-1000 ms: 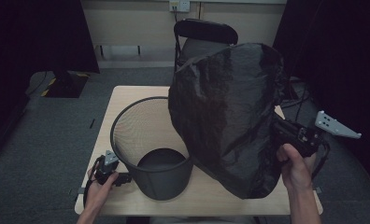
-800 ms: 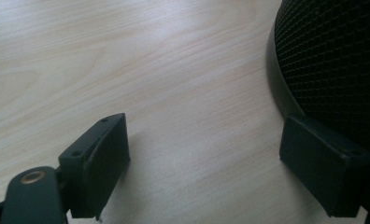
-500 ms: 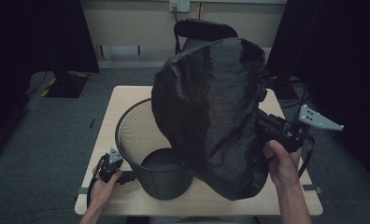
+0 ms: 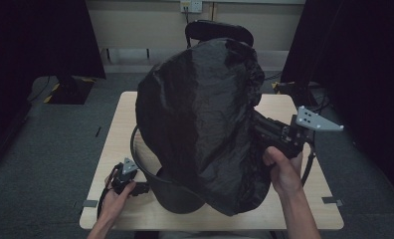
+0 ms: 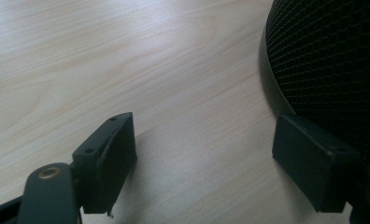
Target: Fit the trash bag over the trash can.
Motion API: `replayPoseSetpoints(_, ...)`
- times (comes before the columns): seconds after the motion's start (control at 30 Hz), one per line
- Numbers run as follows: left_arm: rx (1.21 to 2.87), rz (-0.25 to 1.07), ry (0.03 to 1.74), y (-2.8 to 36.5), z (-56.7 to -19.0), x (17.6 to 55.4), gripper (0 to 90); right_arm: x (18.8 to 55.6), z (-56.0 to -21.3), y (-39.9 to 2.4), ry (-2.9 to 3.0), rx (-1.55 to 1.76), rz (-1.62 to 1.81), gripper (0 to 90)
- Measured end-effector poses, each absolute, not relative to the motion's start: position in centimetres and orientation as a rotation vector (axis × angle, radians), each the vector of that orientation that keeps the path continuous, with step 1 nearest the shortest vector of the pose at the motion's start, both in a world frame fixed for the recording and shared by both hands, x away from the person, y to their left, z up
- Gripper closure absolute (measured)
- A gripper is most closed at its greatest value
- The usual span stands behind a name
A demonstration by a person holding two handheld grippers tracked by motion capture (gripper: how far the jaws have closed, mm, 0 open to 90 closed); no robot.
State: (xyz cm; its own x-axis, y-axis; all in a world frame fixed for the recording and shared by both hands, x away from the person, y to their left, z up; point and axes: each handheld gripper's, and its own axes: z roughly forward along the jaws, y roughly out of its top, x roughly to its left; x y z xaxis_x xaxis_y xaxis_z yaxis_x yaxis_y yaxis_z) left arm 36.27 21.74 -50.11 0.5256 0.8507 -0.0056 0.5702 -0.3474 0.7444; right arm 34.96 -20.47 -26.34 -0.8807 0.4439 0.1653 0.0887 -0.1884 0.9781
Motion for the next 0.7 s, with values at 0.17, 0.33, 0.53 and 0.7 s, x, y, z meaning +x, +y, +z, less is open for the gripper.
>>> replayPoseSetpoints(0.17,2.068,0.501,1.121,21.2,-50.1,36.3,22.4,35.2,-26.1,-19.5,1.848,0.61,2.166,81.4)
replayPoseSetpoints(0.33,2.077,0.502,1.082,20.6,-50.1,36.2,26.0,35.5,-26.2,-18.7,1.874,0.613,2.145,81.3)
replayPoseSetpoints(0.53,2.087,0.46,1.023,20.1,-50.1,36.0,33.1,36.2,-26.2,-17.7,1.935,0.643,2.068,80.7)
replayPoseSetpoints(0.7,2.099,0.439,1.0,19.6,-50.1,35.9,29.8,36.8,-26.4,-17.3,2.0,0.661,1.963,80.2)
